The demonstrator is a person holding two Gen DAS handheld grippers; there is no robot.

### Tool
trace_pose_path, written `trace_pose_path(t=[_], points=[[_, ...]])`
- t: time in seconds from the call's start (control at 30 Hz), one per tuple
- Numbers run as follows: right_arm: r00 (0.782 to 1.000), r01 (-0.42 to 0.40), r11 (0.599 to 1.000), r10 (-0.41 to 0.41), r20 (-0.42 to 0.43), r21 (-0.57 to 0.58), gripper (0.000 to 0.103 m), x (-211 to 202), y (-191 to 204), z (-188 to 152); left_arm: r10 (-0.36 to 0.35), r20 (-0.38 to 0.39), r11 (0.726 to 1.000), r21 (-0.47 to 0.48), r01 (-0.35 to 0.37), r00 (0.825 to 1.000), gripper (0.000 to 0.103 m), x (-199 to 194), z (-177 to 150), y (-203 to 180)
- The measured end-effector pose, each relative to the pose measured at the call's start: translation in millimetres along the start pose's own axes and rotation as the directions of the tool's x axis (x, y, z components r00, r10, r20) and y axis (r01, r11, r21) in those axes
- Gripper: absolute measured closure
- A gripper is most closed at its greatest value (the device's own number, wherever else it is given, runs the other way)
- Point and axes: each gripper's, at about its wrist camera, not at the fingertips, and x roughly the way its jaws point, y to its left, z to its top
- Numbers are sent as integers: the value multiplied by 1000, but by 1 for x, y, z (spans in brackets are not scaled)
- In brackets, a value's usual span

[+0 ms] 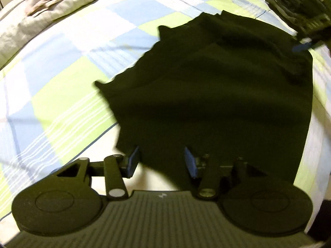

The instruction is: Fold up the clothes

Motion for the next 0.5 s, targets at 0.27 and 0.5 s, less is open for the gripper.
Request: trace_pose_path(t=[0.27,0.5], points=[[993,2,997,6,-115,71,25,-23,7,-89,60,-22,998,0,-60,998,59,-38,-31,23],[984,41,993,-21,-177,107,25,-44,2,-123,88,-28,996,16,-87,996,57,-68,-35,-1]])
